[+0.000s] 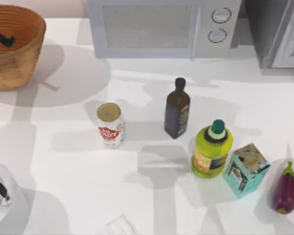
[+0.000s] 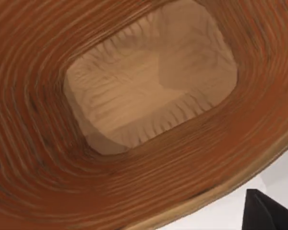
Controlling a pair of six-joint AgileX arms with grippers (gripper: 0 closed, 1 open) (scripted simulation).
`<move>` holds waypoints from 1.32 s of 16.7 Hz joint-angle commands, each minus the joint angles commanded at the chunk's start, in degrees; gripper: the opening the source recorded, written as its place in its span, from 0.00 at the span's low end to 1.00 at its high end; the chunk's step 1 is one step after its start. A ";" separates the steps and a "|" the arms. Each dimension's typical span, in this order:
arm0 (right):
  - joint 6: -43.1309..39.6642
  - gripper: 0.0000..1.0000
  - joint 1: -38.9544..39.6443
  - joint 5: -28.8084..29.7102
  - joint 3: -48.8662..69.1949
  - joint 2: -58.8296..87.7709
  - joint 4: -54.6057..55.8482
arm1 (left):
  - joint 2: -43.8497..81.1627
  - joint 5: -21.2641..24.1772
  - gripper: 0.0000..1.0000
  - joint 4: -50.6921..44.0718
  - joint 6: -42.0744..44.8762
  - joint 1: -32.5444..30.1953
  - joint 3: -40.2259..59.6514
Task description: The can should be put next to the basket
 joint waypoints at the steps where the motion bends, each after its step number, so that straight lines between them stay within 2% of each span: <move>1: 0.00 1.00 0.00 0.00 0.00 0.00 0.00 | -0.55 -0.27 0.00 0.12 -4.81 -2.50 1.77; 8: 0.00 1.00 0.00 0.00 0.00 0.00 0.00 | 5.92 1.45 0.00 -3.95 -41.84 -23.05 6.63; 12: 0.00 1.00 0.00 0.00 0.00 0.00 0.00 | 13.03 3.64 0.00 -8.51 -58.41 -32.19 5.70; 16: 0.00 1.00 0.00 0.00 0.00 0.00 0.00 | 18.23 4.29 0.00 -11.84 -65.77 -34.44 3.56; 22: 0.00 1.00 0.00 0.00 0.00 0.00 0.00 | 18.52 4.29 0.00 -11.88 -65.94 -34.47 3.40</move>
